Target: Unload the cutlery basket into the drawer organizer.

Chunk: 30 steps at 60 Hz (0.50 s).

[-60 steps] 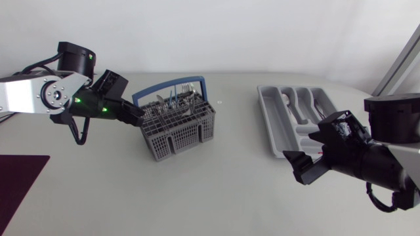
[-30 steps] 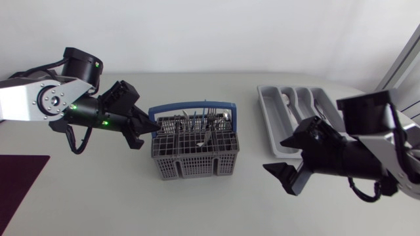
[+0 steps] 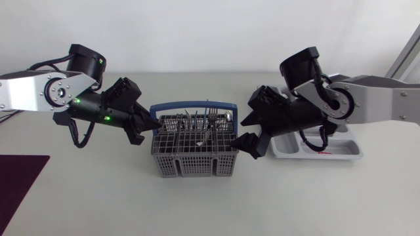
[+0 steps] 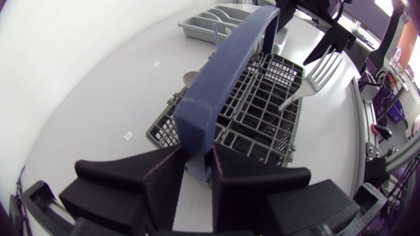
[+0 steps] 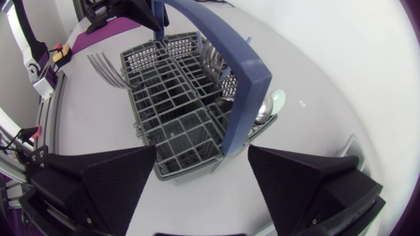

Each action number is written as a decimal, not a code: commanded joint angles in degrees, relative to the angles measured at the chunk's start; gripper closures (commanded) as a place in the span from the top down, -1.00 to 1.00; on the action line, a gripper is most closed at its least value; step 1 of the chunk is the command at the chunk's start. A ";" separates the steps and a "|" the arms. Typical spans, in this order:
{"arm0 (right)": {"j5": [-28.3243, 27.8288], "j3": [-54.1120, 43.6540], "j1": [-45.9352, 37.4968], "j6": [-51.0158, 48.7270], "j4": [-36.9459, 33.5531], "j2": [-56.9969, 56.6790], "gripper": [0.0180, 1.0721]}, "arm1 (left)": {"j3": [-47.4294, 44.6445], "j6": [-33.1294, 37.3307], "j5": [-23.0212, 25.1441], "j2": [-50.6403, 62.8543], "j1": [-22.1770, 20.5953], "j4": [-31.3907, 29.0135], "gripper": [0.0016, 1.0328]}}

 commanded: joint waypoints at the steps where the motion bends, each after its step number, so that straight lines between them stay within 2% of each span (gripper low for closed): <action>1: -0.45 -0.42 0.15 -1.39 -1.83 -3.70 0.90 | 0.80 1.16 1.28 -2.55 0.59 -3.10 -0.11; 6: -0.09 -1.92 0.51 -1.39 -2.36 -8.18 0.90 | 0.00 1.34 1.28 -6.50 0.77 -4.50 0.09; 9: -0.09 -2.71 0.51 -1.30 -2.79 -10.47 0.90 | 0.00 1.25 1.28 -9.05 0.94 -5.56 0.30; 16: 0.26 -4.82 0.59 -1.12 -3.85 -12.57 0.90 | 3.43 -0.16 1.28 -11.51 1.21 -9.60 0.51; 19: 0.34 -5.43 0.77 -0.95 -4.20 -12.84 0.90 | 5.45 -1.30 1.20 -11.42 0.94 -12.32 0.51; 21: 0.78 -6.14 1.03 -0.42 -4.64 -13.45 0.90 | 7.74 -1.74 1.20 -12.21 -0.73 -16.81 0.50; 25: 2.37 -7.10 1.30 0.28 -4.90 -14.60 0.90 | 9.94 -5.17 -2.49 -13.27 -3.98 -19.62 0.50; 30: 3.51 -8.42 1.30 0.90 -5.61 -17.15 0.90 | 14.16 -12.81 -14.71 -14.24 -15.49 -24.36 0.50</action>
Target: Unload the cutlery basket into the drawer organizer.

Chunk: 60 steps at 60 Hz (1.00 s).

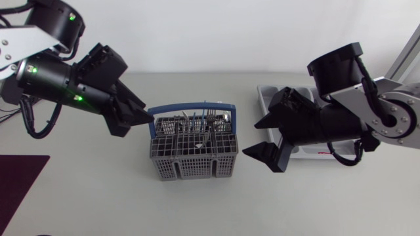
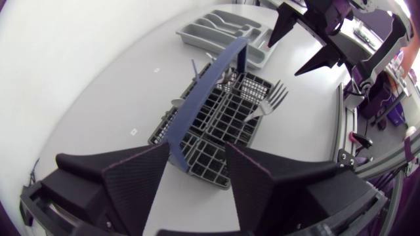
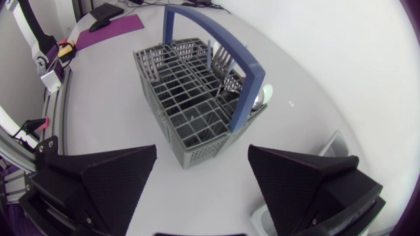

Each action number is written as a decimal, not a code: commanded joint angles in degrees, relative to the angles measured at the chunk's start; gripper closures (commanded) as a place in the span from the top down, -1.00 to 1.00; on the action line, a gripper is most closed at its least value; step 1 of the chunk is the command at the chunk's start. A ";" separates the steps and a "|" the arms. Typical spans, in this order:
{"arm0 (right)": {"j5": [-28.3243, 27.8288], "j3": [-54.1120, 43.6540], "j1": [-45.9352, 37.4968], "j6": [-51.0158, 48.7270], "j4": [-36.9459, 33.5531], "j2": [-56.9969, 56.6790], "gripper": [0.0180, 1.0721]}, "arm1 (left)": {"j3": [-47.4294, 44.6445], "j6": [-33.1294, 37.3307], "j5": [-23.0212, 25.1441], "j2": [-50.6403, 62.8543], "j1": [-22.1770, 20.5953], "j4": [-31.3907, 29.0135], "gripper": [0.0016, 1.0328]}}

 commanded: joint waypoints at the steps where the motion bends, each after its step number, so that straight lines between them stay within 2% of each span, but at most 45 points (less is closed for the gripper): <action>1: 0.60 -2.37 0.38 0.83 -0.89 -2.96 0.90 | 5.02 -7.24 -6.17 -1.65 -8.88 -3.25 0.50; 4: 1.04 -3.16 0.38 1.45 -0.89 -4.19 0.90 | 8.36 -11.29 -10.21 -0.59 -14.15 -5.89 0.50; 6: 1.74 -3.78 0.38 1.71 -0.89 -4.98 0.90 | 10.74 -13.57 -11.80 0.90 -16.17 -7.74 0.50; 15: 2.01 -6.24 -0.24 2.59 -0.89 -8.50 0.90 | 19.35 -20.25 -12.94 8.20 -22.15 -14.85 0.50; 20: 2.01 -7.47 -0.41 2.77 -0.71 -9.12 0.90 | 21.46 -23.15 -15.31 11.27 -24.96 -16.26 0.50; 26: 2.01 -8.52 -0.50 3.03 -0.45 -9.64 0.90 | 22.86 -24.38 -18.12 14.35 -27.60 -17.40 0.50; 44: 2.10 -10.54 -0.59 3.56 -0.10 -10.61 0.90 | 25.24 -25.96 -21.73 21.73 -29.97 -17.67 0.48; 46: 2.10 -10.54 -0.59 3.56 -0.10 -10.70 0.90 | 25.50 -26.32 -22.61 23.31 -29.97 -17.67 0.34; 51: 2.10 -10.63 -0.59 3.65 -0.10 -10.79 0.90 | 25.85 -27.11 -23.40 25.69 -29.97 -17.67 0.15; 55: 2.10 -10.90 -0.59 3.65 -0.10 -10.79 0.90 | 25.85 -27.46 -25.51 26.39 -30.50 -17.67 0.07; 57: 2.10 -11.51 -0.59 3.65 0.70 -10.87 0.90 | 26.20 -27.55 -26.21 27.09 -30.85 -17.58 -0.10; 60: 2.10 -11.95 -0.59 3.65 1.22 -11.05 0.90 | 26.56 -27.81 -26.39 27.53 -30.85 -17.67 -0.16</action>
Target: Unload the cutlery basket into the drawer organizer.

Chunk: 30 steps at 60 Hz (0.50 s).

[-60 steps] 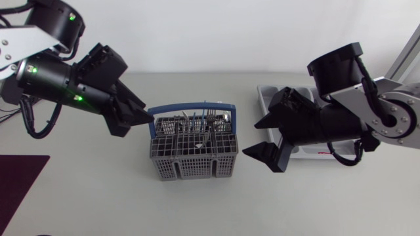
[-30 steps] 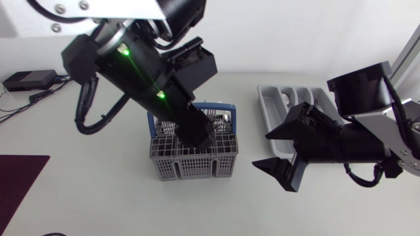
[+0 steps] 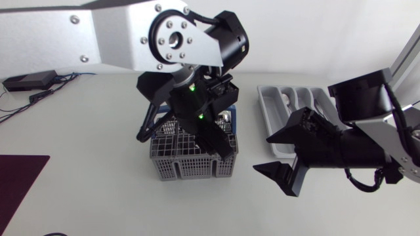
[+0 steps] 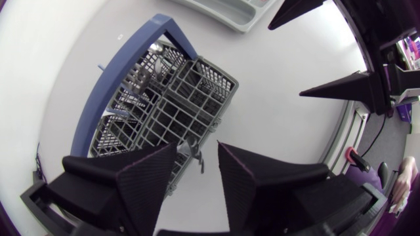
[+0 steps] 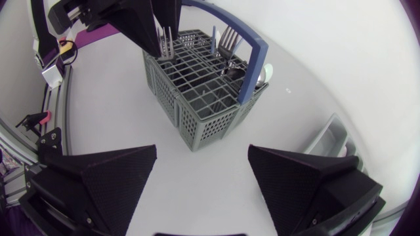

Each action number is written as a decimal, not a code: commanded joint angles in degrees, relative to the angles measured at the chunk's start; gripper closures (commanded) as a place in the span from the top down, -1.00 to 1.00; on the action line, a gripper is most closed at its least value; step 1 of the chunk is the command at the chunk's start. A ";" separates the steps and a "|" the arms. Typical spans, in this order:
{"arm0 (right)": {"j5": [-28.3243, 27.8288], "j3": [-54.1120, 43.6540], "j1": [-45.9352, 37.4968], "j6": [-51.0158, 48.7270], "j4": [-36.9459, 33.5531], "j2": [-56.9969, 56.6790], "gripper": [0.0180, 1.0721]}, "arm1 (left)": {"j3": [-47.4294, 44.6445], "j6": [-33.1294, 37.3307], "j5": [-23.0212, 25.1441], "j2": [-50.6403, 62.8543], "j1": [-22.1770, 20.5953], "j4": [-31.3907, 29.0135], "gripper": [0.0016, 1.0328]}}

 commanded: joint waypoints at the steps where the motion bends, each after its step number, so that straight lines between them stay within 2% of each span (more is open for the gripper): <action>1: 0.28 -2.42 -0.37 1.00 0.68 -0.62 0.90 | 2.25 -1.60 -0.84 1.42 -0.51 -0.79 -0.18; 16: 0.28 -3.48 -0.46 0.91 0.76 -1.85 0.90 | 1.90 -1.95 -4.26 2.29 -0.69 -0.79 -0.53; 30: 0.28 -4.88 -0.46 0.91 1.64 -2.56 0.90 | 2.08 -1.43 -4.26 0.01 0.45 -1.23 -0.67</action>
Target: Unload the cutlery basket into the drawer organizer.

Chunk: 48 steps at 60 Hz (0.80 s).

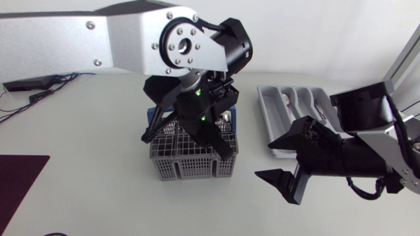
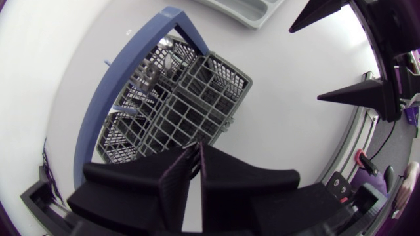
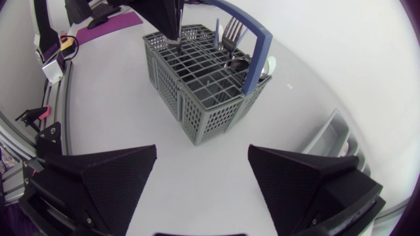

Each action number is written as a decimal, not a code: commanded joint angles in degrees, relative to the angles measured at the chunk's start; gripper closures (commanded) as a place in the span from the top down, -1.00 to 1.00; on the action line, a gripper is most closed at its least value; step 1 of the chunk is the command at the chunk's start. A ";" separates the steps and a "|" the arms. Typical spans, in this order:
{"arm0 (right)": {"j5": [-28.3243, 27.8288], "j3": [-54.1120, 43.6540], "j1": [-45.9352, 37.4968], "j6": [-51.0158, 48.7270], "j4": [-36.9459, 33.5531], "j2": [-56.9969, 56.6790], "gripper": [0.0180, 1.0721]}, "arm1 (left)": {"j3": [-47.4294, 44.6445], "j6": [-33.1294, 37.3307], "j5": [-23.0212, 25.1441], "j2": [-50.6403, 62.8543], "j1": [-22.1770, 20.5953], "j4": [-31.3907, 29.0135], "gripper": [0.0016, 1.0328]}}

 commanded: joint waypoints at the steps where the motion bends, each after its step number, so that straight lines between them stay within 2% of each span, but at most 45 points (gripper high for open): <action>1: 0.17 -2.04 -0.41 0.91 0.64 -0.55 0.90 | 1.68 -0.66 -0.44 -1.92 0.83 -0.91 -0.69; 28: 0.26 -2.75 -0.41 0.47 2.48 0.07 0.90 | 2.74 0.04 1.85 -8.95 1.27 -2.49 -0.67; 39: 0.26 -3.01 -0.41 0.21 2.92 0.33 0.90 | 0.19 -0.22 3.52 -11.76 0.39 -2.93 -0.52; 48: 0.17 -3.27 -0.41 0.12 3.54 0.77 0.90 | -2.01 -2.33 3.52 -12.46 -0.40 -2.75 -0.47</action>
